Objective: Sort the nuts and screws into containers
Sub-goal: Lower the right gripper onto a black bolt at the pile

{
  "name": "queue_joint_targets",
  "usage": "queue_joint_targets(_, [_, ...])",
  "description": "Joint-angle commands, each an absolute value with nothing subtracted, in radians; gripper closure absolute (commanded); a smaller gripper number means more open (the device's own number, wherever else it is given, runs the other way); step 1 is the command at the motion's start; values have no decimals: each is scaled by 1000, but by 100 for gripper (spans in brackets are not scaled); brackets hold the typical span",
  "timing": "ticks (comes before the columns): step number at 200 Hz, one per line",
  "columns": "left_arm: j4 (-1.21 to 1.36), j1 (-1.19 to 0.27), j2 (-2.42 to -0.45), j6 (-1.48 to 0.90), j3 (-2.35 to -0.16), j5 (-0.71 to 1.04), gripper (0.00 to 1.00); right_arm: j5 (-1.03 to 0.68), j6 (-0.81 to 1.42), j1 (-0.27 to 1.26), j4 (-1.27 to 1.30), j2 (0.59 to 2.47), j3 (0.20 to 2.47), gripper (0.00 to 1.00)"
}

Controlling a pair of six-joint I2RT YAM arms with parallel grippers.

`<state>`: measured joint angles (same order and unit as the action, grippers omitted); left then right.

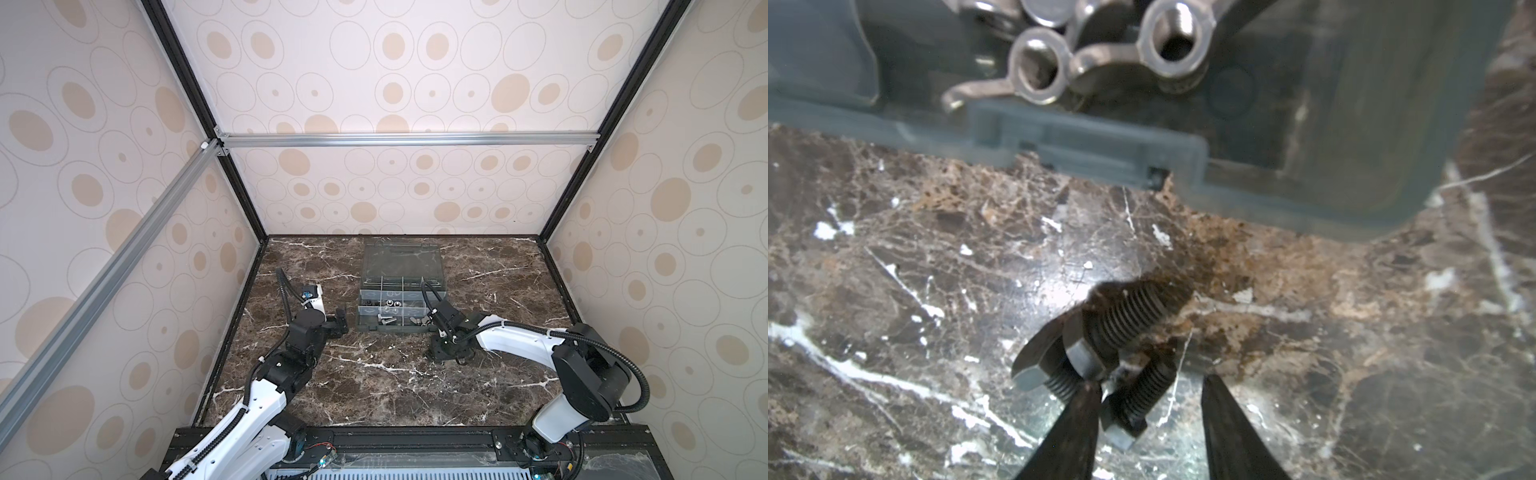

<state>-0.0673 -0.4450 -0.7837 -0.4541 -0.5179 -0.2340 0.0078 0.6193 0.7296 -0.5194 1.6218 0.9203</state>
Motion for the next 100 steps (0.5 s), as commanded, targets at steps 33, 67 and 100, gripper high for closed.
queue_joint_targets(33, [-96,-439,-762,-488,-541,-167,16,66,640,742,-604,1644,951,66])
queue_joint_targets(67, [-83,-439,-770,-489,-530,-140,16,72,637,743,-593,1662,942,73])
queue_joint_targets(100, [-75,-439,-790,-498,-531,-98,17,64,624,743,-575,1689,954,77])
